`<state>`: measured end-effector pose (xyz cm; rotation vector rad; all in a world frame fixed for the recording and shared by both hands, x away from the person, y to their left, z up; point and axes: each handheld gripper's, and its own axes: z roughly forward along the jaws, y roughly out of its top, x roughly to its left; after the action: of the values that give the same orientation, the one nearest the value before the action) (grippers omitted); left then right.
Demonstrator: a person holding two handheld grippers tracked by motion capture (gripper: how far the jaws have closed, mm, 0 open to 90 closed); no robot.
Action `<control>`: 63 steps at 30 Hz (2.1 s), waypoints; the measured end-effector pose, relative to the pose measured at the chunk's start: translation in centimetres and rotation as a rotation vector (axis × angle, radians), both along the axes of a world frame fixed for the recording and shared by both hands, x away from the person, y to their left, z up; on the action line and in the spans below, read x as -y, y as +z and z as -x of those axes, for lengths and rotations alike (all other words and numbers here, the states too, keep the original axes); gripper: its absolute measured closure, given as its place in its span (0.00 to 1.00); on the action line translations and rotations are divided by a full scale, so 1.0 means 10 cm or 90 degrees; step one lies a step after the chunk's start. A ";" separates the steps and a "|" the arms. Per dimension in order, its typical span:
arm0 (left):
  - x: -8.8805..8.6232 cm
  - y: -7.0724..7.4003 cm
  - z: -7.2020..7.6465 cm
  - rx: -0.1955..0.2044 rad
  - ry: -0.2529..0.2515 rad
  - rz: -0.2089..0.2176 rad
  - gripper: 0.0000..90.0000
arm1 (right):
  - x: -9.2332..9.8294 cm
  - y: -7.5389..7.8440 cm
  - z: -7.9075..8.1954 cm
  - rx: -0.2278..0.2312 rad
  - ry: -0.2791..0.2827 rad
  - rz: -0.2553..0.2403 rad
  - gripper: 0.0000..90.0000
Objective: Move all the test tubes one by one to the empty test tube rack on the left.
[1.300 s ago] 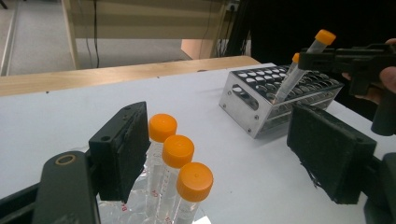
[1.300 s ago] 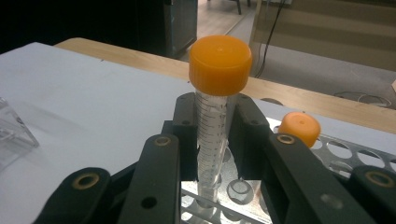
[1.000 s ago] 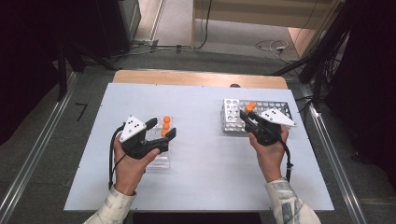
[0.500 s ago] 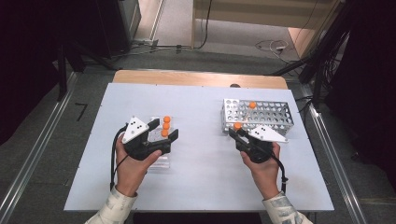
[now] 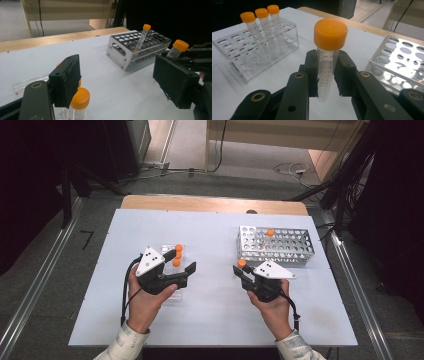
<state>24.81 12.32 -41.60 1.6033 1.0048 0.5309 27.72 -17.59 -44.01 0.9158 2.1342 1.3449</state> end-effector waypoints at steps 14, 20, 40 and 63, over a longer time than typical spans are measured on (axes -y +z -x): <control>0.13 -0.01 0.04 0.003 -0.031 -0.010 0.25 | -0.15 -0.06 0.08 -0.010 0.035 0.008 0.80; 0.29 -0.04 0.09 0.005 -0.077 -0.020 0.25 | -0.24 -0.09 0.13 -0.012 0.055 0.013 0.80; 0.59 -0.20 0.16 0.001 -0.154 -0.057 0.60 | -0.57 -0.17 0.34 -0.023 0.120 0.021 0.80; 0.42 -0.11 0.15 0.013 -0.125 -0.037 0.78 | -0.45 -0.15 0.25 -0.051 0.102 -0.032 0.35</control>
<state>23.32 8.10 -42.66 1.7229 0.8120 0.4451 25.18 -13.10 -45.47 0.8465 2.2852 1.4673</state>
